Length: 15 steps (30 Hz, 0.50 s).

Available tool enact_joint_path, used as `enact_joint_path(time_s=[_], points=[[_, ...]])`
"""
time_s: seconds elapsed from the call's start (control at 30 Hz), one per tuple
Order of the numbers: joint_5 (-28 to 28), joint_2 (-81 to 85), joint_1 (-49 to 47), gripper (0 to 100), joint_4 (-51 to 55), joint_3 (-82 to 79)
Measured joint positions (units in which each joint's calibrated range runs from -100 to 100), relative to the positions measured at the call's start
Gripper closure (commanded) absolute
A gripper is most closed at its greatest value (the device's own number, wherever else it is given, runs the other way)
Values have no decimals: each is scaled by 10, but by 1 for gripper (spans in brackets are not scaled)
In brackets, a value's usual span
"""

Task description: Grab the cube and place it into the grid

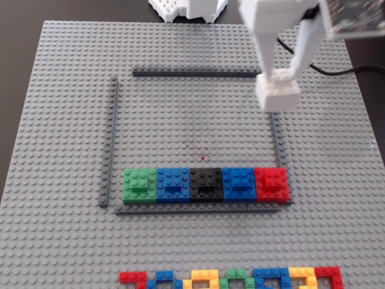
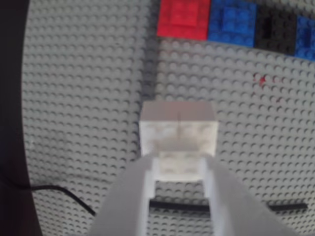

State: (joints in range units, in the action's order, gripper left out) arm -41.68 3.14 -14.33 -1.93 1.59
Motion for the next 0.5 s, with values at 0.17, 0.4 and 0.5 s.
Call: enact_joint_path(time_s=[0.17, 0.4, 0.5], points=[[-5, 0, 11, 95, -19, -25], [-5, -45, 12, 96, -34, -25], [-5, -69, 12, 96, -40, -25]])
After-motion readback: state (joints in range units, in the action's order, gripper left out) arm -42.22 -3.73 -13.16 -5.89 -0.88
